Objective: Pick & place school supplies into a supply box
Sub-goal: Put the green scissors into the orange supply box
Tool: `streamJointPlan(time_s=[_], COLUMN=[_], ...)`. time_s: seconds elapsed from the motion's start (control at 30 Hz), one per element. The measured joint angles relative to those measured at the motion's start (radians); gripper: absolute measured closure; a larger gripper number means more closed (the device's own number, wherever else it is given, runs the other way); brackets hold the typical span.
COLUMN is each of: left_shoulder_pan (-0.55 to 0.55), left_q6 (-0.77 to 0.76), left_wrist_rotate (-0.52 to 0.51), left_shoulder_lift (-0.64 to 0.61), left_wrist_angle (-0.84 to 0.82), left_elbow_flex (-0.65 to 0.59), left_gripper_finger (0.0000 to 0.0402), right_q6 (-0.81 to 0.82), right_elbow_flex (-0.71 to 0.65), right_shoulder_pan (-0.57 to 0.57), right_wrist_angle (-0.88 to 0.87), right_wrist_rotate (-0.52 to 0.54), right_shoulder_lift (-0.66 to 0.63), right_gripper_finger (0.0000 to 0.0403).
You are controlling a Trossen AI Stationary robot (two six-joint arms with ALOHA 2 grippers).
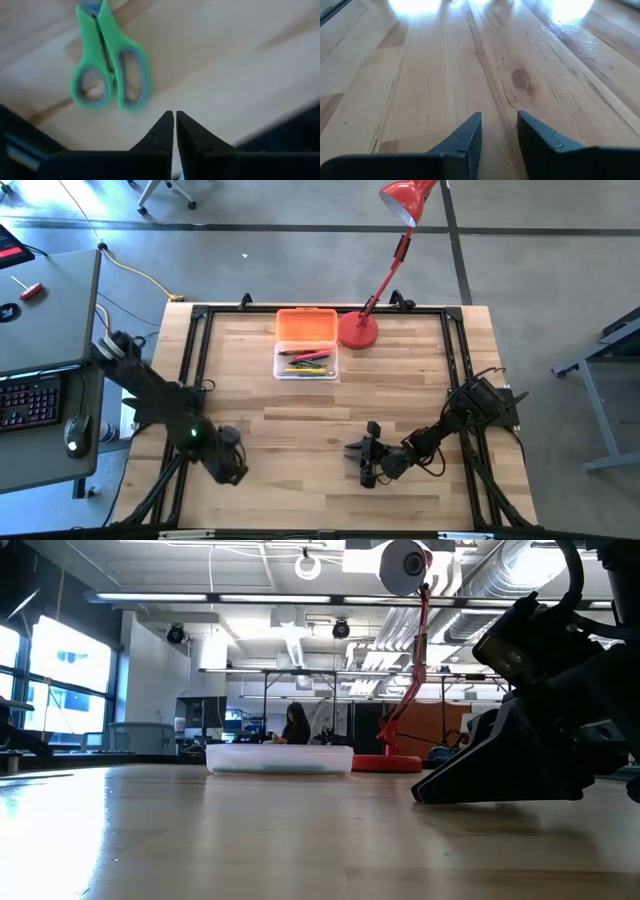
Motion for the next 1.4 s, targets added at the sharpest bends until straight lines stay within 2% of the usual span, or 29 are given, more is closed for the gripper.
streamJointPlan(time_s=[0.13,0.27,0.67,0.83,1.03,1.17,1.27,1.4], left_shoulder_pan=[-0.039,-0.037,-0.037,-0.036,-0.036,-0.037,-0.037,-0.037], left_q6=[-0.076,-0.037,-0.017,0.101,0.116,0.115,0.116,0.104], left_wrist_rotate=[-0.040,-0.019,-0.024,0.015,-0.080,-0.067,-0.066,-0.089], left_shoulder_lift=[0.112,0.185,0.224,0.224,0.224,0.224,0.224,0.228], left_wrist_angle=[0.009,0.097,0.108,0.102,0.060,0.053,0.047,0.044], left_elbow_flex=[-0.009,-0.009,-0.008,-0.008,-0.008,-0.008,-0.008,-0.008], left_gripper_finger=[0.0360,0.0367,0.0353,0.0322,0.0247,0.0202,0.0186,0.0190], right_q6=[-0.001,-0.002,-0.002,-0.002,-0.002,-0.002,-0.002,-0.002], right_elbow_flex=[0.000,0.000,-0.001,-0.001,-0.001,-0.001,-0.001,-0.001], right_shoulder_pan=[0.000,-0.008,-0.013,-0.013,-0.013,-0.013,-0.013,-0.013], right_wrist_angle=[0.000,0.002,0.007,0.007,0.007,0.007,0.007,0.007], right_wrist_rotate=[0.000,-0.002,-0.003,-0.002,-0.002,-0.002,-0.002,-0.002], right_shoulder_lift=[0.000,0.000,0.000,0.000,0.000,0.000,0.000,0.000], right_gripper_finger=[0.0300,0.0300,0.0300,0.0300,0.0300,0.0300,0.0300,0.0300])
